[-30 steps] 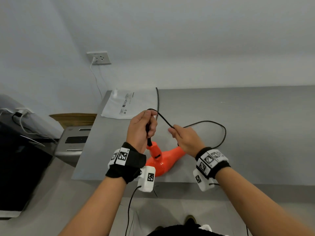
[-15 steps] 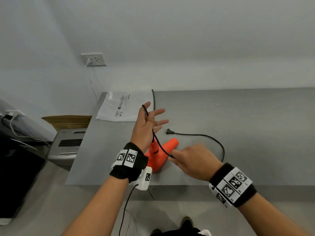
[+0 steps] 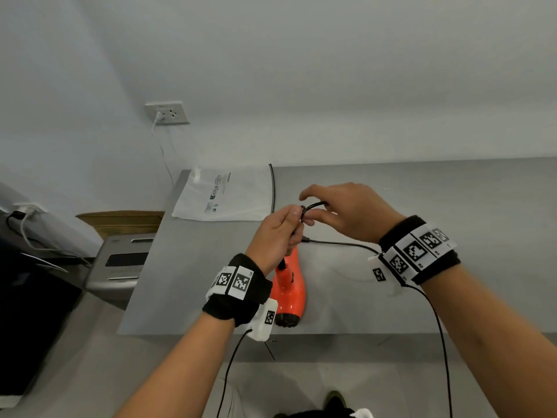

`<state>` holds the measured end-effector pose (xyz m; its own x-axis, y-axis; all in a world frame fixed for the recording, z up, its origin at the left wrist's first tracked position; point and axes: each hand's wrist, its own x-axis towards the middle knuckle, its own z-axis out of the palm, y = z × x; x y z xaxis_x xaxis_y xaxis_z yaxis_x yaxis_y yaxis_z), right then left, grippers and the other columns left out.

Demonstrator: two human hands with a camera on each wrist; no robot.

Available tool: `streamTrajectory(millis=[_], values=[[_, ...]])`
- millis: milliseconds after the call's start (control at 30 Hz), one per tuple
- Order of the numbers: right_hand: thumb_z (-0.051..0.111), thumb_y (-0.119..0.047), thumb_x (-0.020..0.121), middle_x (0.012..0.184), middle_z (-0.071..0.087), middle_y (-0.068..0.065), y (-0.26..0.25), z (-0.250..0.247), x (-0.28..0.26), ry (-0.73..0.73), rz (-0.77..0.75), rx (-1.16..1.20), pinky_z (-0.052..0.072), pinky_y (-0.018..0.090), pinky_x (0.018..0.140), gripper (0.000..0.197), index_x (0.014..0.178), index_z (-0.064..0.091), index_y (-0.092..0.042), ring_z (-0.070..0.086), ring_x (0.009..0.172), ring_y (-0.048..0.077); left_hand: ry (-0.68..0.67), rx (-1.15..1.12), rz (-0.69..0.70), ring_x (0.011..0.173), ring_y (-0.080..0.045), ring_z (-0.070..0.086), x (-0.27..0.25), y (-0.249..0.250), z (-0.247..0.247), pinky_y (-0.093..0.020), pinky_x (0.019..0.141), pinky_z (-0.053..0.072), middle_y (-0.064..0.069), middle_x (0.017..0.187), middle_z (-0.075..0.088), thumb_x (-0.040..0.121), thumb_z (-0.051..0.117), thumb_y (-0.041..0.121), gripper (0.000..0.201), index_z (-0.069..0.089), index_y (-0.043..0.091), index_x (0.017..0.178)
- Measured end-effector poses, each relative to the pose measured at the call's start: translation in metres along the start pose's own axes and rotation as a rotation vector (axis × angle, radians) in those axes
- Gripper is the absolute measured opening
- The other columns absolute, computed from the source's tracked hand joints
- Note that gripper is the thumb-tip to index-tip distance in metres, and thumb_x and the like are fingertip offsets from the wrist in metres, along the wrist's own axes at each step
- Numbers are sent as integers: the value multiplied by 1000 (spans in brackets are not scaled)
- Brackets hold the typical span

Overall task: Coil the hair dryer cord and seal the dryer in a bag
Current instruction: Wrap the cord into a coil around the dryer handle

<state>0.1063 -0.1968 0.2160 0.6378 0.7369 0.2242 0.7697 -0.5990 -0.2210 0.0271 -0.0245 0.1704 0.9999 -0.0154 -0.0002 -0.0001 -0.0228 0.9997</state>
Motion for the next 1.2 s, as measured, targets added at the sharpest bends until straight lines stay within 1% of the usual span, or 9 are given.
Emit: streamTrajectory(millis=[133, 400, 600, 733, 833, 900, 1033, 1133, 1200], values=[[54, -44, 86, 49, 51, -9, -5, 6, 3, -86, 38, 256, 45, 35, 59, 20, 94, 61, -27, 49, 52, 11, -29, -33, -20, 45, -6, 22, -2, -1, -7, -18, 40, 21, 4, 57, 27, 108, 40, 28, 38, 59, 16, 78], [57, -33, 97, 53, 47, -6, 15, 17, 4, 40, 125, 249, 44, 44, 60, 22, 81, 53, -18, 47, 56, 25, 16, -133, -68, 39, -7, 20, -3, -3, -15, -17, 37, 17, 8, 47, 28, 105, 46, 31, 40, 53, 13, 70], [33, -52, 103, 83, 68, 14, -2, 86, -22, -88, 392, 197, 49, 43, 68, 41, 98, 54, -17, 64, 79, 40, -112, -369, -53, 38, -7, 22, -7, -13, -8, -21, 38, 20, 1, 50, 31, 105, 44, 17, 33, 63, 3, 129], [25, -38, 101, 99, 71, 14, -37, 111, -37, -237, 246, 163, 52, 43, 67, 44, 131, 46, -14, 66, 76, 34, -48, -292, -22, 57, -21, 65, -3, -16, 3, -31, 61, 53, -18, 90, 74, 105, 45, 9, 43, 47, 18, 147], [27, -37, 103, 87, 68, 12, -48, 99, -48, -298, 157, 62, 49, 42, 60, 40, 118, 52, -10, 63, 69, 32, 28, -154, 5, 100, -27, 74, 3, -17, -2, -33, 91, 56, -11, 114, 76, 107, 40, 9, 48, 34, 21, 153], [36, -32, 102, 69, 57, 2, -50, 78, -52, -326, 70, 54, 49, 39, 59, 29, 104, 56, -11, 56, 57, 24, 50, -82, 8, 111, -24, 71, 7, -18, -8, -35, 101, 52, -7, 117, 75, 108, 38, 9, 48, 33, 21, 153], [43, -33, 95, 58, 48, -8, -43, 28, -49, -136, -57, 55, 45, 33, 52, 22, 98, 60, -20, 51, 49, 19, 15, 107, -8, 84, -16, 74, 8, -13, -12, -28, 89, 55, -2, 93, 78, 106, 39, 10, 45, 37, 18, 151], [54, -29, 89, 61, 53, -8, -26, 5, -35, 82, 5, 34, 45, 33, 52, 13, 99, 61, -24, 55, 54, 22, -41, 131, -36, 50, -15, 58, 3, -6, -4, -31, 61, 50, 1, 62, 65, 107, 42, 17, 31, 55, 18, 135], [51, -34, 85, 63, 55, -8, -14, 0, -24, 120, 93, 42, 49, 35, 57, 28, 111, 59, -28, 56, 59, 21, -56, 79, -38, 44, -15, 42, 1, -5, 1, -33, 55, 40, 1, 53, 49, 107, 41, 26, 26, 65, 20, 115]])
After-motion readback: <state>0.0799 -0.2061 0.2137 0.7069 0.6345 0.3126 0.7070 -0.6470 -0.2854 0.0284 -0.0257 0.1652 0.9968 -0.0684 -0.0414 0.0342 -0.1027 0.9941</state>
